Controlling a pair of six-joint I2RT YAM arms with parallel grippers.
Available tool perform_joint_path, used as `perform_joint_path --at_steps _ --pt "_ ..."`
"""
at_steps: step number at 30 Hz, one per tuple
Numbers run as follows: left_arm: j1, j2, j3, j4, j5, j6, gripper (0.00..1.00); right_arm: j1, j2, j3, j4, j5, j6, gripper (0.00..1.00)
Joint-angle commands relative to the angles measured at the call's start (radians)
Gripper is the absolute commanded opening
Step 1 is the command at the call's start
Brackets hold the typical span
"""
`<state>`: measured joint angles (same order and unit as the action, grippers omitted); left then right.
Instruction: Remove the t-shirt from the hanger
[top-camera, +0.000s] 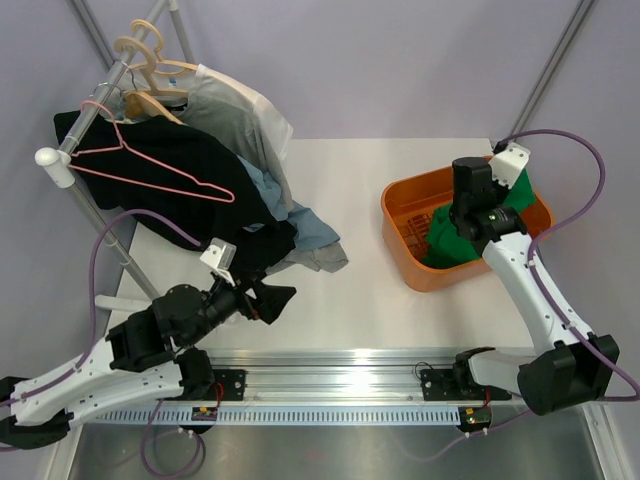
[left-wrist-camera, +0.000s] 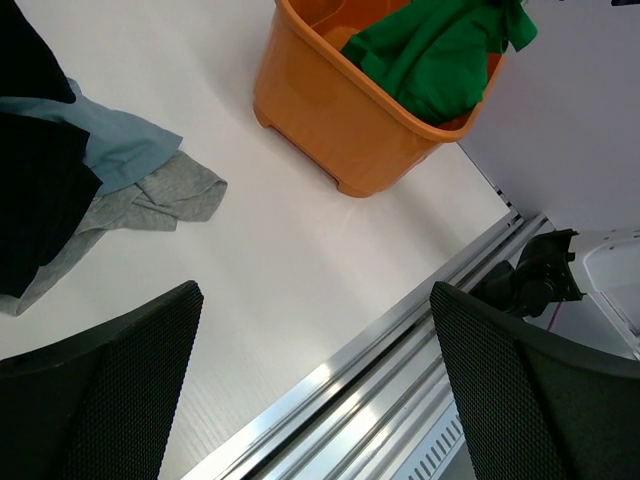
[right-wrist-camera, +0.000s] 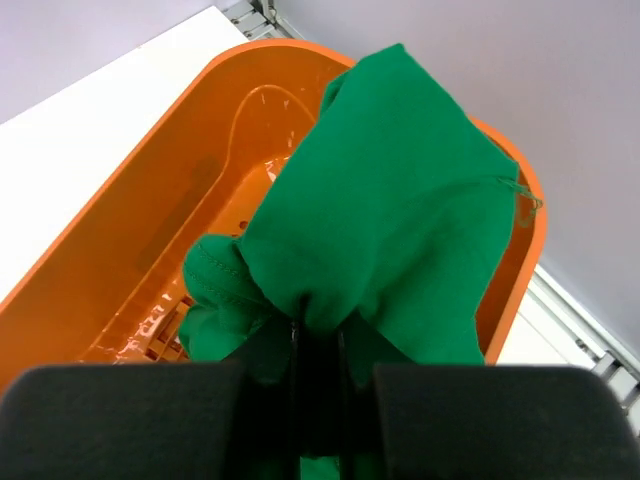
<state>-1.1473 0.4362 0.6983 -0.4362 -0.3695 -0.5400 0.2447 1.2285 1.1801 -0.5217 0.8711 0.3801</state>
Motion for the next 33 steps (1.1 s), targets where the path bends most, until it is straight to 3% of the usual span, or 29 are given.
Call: perform_joint_path --at_steps 1,3,4,10,15,20,24,26,29,32,33 --pt "-0.003 0.029 0.003 0.099 -0.049 -0.006 0.99 -0.004 -0.011 0.004 0.051 0.016 0.095 0.14" --pt "-0.003 0.053 0.003 0.109 -0.051 0.000 0.99 -0.004 -0.009 -0.011 0.086 0.017 0.088 0.31" --pt "-0.003 0.065 0.006 0.109 -0.051 0.006 0.99 -0.004 -0.011 -0.019 0.097 -0.003 0.077 0.49" --pt "-0.003 0.144 0.046 0.117 -0.048 0.038 0.99 -0.004 -0.069 0.015 0.092 -0.085 0.023 0.69" --pt "-0.003 0.179 0.050 0.142 -0.072 0.072 0.99 -0.004 -0.116 0.096 0.011 -0.274 -0.024 0.76" --pt "-0.003 0.214 0.027 0.169 -0.086 0.120 0.99 -0.002 -0.172 0.060 -0.017 -0.782 -0.029 0.78" --pt "-0.003 0.213 -0.020 0.206 -0.098 0.172 0.99 0.008 -0.230 -0.060 0.075 -1.027 -0.007 0.78" --pt "-0.003 0.203 -0.034 0.218 -0.114 0.184 0.99 0.048 -0.257 -0.094 0.098 -1.034 -0.015 0.77" --pt "-0.003 0.190 -0.031 0.229 -0.088 0.187 0.99 0.216 -0.273 -0.137 0.111 -0.963 -0.043 0.77" --pt "-0.003 0.176 -0.017 0.238 -0.062 0.202 0.99 0.422 -0.271 -0.167 0.132 -0.852 -0.038 0.88" --pt "-0.003 0.171 -0.013 0.238 -0.060 0.204 0.99 0.468 -0.276 -0.175 0.140 -0.809 -0.037 0.97"
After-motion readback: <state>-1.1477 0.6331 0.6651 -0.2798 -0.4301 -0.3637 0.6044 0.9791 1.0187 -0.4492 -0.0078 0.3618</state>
